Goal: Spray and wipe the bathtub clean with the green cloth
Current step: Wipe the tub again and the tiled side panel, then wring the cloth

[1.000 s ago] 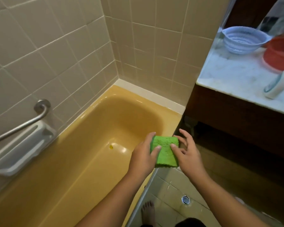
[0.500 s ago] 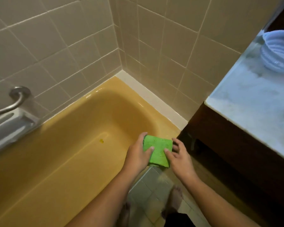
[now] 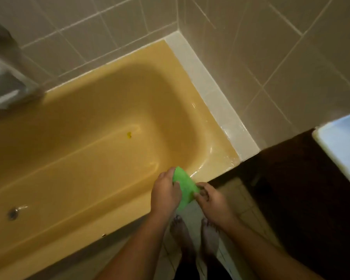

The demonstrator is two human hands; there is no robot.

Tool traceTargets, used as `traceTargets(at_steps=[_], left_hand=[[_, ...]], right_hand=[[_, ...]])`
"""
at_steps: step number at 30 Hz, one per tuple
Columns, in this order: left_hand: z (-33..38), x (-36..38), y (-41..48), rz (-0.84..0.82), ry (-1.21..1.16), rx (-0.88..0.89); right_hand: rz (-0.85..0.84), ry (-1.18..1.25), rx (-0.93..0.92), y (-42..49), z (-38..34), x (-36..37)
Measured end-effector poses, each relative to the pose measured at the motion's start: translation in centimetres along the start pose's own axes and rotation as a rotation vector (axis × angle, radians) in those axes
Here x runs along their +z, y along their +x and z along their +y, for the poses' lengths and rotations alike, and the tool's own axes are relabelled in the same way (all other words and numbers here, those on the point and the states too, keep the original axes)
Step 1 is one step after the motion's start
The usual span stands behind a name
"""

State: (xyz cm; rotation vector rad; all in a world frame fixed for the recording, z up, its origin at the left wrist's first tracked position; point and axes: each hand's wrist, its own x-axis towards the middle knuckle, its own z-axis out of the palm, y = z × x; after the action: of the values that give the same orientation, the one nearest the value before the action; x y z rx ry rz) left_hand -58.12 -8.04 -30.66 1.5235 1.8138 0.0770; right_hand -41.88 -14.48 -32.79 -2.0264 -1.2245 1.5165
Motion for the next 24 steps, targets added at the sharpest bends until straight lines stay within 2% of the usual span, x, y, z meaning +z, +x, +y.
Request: traceTargets(at_steps=[2, 5, 9, 12, 18, 24], left_hand=[[-0.2, 3.0, 1.0, 0.003, 0.078, -0.012], [0.4, 6.8, 1.2, 0.02, 0.236, -0.065], [1.1, 10.4, 0.9, 0.258, 0.397, 0.024], [2.3, 12.7, 2.1, 0.326, 0.446, 0.115], [7.6, 16.0, 4.7, 0.322, 0.465, 0.221], [11.8, 18.1, 6.3, 0.298, 0.475, 0.329]], right_hand=[[0.061, -0.127, -0.08, 1.1, 1.9, -1.5], [0.309, -0.441, -0.204, 3.0, 4.2, -4.9], [0.414, -0.599, -0.241, 6.8, 7.5, -7.9], [0.444, -0.627, -0.369, 8.0, 9.5, -8.5], [0.498, -0.685, -0.518, 8.5, 12.1, -9.9], [0.474, -0.515, -0.554, 8.7, 14.1, -11.4]])
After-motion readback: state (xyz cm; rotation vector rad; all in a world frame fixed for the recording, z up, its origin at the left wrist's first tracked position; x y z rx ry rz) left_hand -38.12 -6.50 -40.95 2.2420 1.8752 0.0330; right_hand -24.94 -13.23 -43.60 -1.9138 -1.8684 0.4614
